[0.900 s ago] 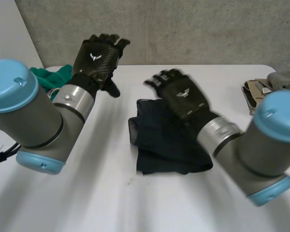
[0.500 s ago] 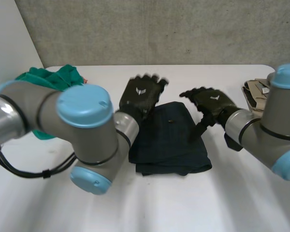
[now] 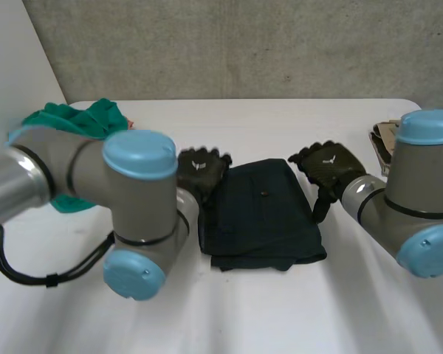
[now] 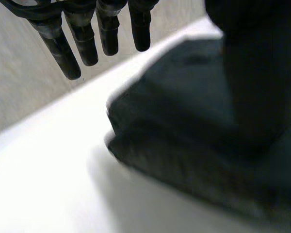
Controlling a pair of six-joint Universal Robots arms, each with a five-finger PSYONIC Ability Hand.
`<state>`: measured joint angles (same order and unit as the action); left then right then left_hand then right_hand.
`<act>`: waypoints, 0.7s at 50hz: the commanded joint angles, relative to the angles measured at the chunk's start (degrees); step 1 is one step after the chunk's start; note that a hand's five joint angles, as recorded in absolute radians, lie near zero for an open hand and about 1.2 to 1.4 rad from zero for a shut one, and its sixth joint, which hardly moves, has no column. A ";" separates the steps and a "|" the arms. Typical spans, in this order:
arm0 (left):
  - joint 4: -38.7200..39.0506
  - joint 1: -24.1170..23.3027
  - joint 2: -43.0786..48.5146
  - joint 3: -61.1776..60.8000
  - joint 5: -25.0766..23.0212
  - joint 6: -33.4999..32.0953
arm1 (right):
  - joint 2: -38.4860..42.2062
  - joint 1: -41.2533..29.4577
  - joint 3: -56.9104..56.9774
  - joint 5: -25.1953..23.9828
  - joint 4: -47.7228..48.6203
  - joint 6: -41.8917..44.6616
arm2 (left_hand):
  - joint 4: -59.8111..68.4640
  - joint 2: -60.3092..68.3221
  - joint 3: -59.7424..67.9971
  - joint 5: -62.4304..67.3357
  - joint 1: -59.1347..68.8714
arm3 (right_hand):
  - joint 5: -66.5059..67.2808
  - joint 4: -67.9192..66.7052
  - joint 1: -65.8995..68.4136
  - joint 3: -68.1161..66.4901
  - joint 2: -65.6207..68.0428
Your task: Fold the laundry.
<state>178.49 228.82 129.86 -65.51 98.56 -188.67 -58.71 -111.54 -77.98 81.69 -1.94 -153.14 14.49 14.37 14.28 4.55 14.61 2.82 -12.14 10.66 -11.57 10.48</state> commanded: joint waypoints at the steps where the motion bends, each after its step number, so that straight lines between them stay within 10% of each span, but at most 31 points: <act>1: 0.71 2.50 -7.33 1.53 -8.46 0.23 | -11.42 -2.72 -10.68 -0.13 6.58 -0.14 | 1.44 1.57 1.66 1.38 1.32 | -2.82 2.14 -0.66 1.57 -0.48; 13: -2.88 4.88 -10.07 7.76 -35.25 1.20 | -13.72 -9.75 -31.79 0.40 22.49 -1.02 | 1.78 1.91 1.99 1.72 1.66 | -2.82 2.14 -0.66 1.57 -0.48; 35: -3.86 4.79 -8.84 7.68 -37.65 1.29 | 3.51 -11.16 -25.21 4.53 45.26 1.88 | 1.78 1.91 1.99 1.72 1.66 | 1.40 -2.09 3.57 -2.66 3.75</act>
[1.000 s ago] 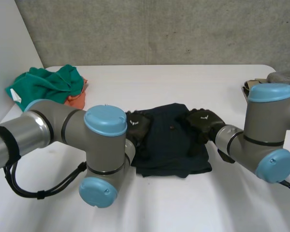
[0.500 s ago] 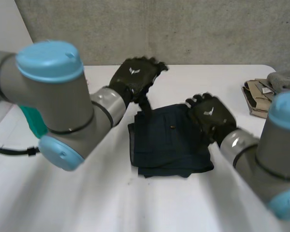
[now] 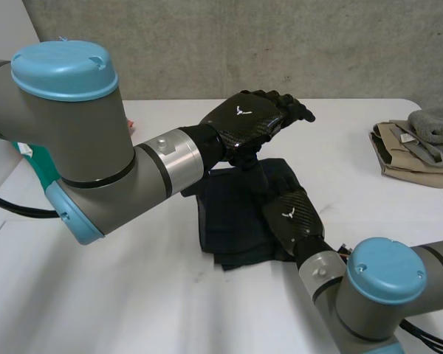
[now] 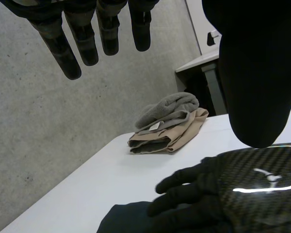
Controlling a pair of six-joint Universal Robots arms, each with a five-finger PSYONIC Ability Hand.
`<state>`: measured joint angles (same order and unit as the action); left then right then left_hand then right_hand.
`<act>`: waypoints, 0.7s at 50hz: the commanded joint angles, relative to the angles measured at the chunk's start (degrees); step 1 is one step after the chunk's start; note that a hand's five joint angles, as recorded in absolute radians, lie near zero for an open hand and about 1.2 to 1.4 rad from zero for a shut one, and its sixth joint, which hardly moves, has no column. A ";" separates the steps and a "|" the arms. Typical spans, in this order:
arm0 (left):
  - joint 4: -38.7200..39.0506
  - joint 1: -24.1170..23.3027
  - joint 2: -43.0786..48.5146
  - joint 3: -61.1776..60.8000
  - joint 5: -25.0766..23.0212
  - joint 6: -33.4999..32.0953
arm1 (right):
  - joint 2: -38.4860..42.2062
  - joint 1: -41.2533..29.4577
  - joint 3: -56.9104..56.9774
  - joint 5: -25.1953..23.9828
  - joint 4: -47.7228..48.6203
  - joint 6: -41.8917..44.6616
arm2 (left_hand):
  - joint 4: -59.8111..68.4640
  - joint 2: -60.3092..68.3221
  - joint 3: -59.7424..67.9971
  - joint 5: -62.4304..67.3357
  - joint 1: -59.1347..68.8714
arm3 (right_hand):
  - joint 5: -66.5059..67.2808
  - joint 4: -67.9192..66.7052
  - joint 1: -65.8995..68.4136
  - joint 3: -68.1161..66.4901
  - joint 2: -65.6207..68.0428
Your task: Fold the laundry.
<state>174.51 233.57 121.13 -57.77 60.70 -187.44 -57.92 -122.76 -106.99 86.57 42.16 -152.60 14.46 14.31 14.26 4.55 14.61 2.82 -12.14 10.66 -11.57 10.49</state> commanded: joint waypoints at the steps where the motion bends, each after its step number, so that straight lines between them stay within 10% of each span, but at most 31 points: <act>1: 0.13 0.04 -0.10 -0.06 0.20 0.06 | 2.81 0.07 4.16 -0.53 1.34 1.34 | 1.81 1.96 2.01 1.72 1.66 | 4.47 -5.15 6.63 -5.71 6.79; 8: 0.21 0.31 -0.28 -0.06 0.20 0.06 | 5.27 0.59 8.73 -1.23 1.17 0.73 | 1.81 1.96 2.01 1.72 1.66 | 67.08 -67.76 69.24 -68.33 69.41; 22: 0.39 0.92 -3.35 1.08 0.29 0.06 | 0.61 4.19 17.34 -1.05 1.70 -0.50 | 1.98 2.13 2.18 1.88 1.83 | 67.18 -67.86 69.34 -68.43 69.51; 35: 2.15 1.10 -6.60 1.08 0.29 1.55 | -4.04 24.31 32.45 -5.09 0.56 -9.63 | 1.81 1.96 2.01 1.72 1.66 | 67.18 -67.86 69.34 -68.43 69.51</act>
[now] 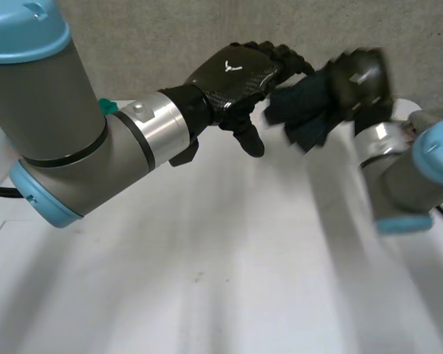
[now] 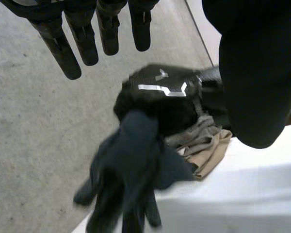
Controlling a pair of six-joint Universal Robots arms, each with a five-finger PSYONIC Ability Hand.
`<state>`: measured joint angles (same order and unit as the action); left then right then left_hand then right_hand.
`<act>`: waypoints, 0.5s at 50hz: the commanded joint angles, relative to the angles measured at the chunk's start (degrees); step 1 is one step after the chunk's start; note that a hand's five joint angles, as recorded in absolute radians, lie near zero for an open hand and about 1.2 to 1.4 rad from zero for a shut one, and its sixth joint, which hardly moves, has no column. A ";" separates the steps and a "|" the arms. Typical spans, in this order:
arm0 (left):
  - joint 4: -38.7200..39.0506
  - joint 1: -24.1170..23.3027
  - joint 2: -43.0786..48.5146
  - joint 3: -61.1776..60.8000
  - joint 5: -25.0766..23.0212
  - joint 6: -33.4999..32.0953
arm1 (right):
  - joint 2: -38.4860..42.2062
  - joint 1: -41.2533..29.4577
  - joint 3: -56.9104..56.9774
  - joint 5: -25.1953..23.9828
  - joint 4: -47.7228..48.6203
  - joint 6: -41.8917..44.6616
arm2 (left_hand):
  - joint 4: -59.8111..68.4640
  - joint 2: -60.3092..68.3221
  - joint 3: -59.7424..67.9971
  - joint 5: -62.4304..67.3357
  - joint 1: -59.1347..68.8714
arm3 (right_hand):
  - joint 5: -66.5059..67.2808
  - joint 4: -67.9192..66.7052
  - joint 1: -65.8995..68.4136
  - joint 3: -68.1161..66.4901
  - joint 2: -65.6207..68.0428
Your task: Fold the laundry.
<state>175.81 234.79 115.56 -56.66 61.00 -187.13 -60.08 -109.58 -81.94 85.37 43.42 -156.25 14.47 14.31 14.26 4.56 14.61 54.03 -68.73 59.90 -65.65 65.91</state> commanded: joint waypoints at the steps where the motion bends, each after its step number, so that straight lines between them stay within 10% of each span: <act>1: 0.85 -0.04 -1.30 -0.11 0.00 1.50 | -1.88 12.62 8.37 -5.03 -0.71 -6.61 | 1.80 1.96 2.01 1.71 1.66 | 15.97 -11.27 20.10 -14.35 14.09; 11: 0.85 -0.39 -1.39 -1.70 0.08 2.03 | 14.08 33.98 27.34 -21.97 -4.92 -19.52 | 1.80 1.96 2.01 1.71 1.66 | 15.97 -11.27 20.10 -14.35 14.09; 25: 0.85 -0.65 -0.78 -3.10 0.17 1.94 | 32.05 44.54 31.76 -42.03 -4.66 -22.34 | 1.97 2.13 2.17 1.88 1.83 | 15.97 -11.27 20.10 -14.35 14.09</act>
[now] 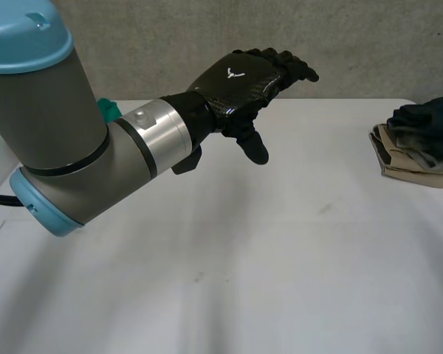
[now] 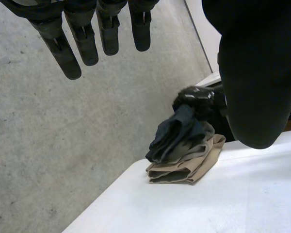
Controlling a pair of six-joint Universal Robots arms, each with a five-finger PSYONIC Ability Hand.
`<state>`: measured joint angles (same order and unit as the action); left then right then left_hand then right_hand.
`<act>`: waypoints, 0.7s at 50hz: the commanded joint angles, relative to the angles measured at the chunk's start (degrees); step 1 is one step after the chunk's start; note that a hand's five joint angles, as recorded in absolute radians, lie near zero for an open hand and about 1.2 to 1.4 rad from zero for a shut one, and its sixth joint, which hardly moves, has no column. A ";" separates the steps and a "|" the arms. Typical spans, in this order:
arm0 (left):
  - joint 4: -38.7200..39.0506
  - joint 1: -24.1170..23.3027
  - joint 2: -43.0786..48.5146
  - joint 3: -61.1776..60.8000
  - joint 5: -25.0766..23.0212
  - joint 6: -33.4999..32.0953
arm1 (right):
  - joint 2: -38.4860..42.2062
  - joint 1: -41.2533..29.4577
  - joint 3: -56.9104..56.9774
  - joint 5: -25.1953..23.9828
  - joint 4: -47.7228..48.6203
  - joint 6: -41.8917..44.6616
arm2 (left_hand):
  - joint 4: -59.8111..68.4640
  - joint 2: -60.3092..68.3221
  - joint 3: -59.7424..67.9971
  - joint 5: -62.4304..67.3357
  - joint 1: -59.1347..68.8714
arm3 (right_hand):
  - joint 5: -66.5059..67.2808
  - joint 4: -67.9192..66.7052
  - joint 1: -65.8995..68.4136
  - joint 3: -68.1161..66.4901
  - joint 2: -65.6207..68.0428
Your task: Fold the laundry.
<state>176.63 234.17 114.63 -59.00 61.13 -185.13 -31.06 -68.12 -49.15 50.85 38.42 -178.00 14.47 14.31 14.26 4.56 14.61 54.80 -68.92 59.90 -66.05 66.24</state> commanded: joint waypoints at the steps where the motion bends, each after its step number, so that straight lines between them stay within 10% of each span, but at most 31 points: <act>1: 0.03 -0.03 0.07 -0.77 0.04 -0.05 | 2.93 3.17 -1.30 -8.21 0.33 -1.03 | 1.97 2.13 2.17 1.88 1.83 | 15.20 -11.08 20.10 -13.95 13.76; 5: -0.06 -0.12 -0.02 -0.86 0.04 0.03 | 1.09 3.52 -2.44 -8.57 0.68 -2.52 | 1.97 2.13 2.17 1.88 1.83 | 15.20 -11.08 20.10 -13.95 13.76; 8: -0.06 -0.38 -0.20 -0.86 0.04 0.03 | -1.54 3.52 -3.67 -7.17 0.86 -2.70 | 1.97 2.13 2.17 1.88 1.83 | -54.80 58.92 -49.90 56.05 -56.24; 28: -0.23 -3.11 -1.78 -0.94 0.04 1.00 | -26.50 8.17 -21.16 5.40 -25.49 9.50 | 1.97 2.13 2.17 1.88 1.83 | -54.80 58.92 -49.90 56.05 -56.24; 35: 0.03 -3.28 -3.27 -0.68 -0.05 3.63 | -29.58 10.73 -21.43 19.01 -33.42 25.41 | 1.97 2.13 2.17 1.88 1.83 | -54.80 58.92 -49.90 56.05 -56.24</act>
<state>176.48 231.03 112.53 -59.92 61.14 -183.76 -58.38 -59.35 -70.24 59.16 10.56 -165.30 14.47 14.35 14.28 4.56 14.61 2.75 -12.17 12.82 -12.11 12.13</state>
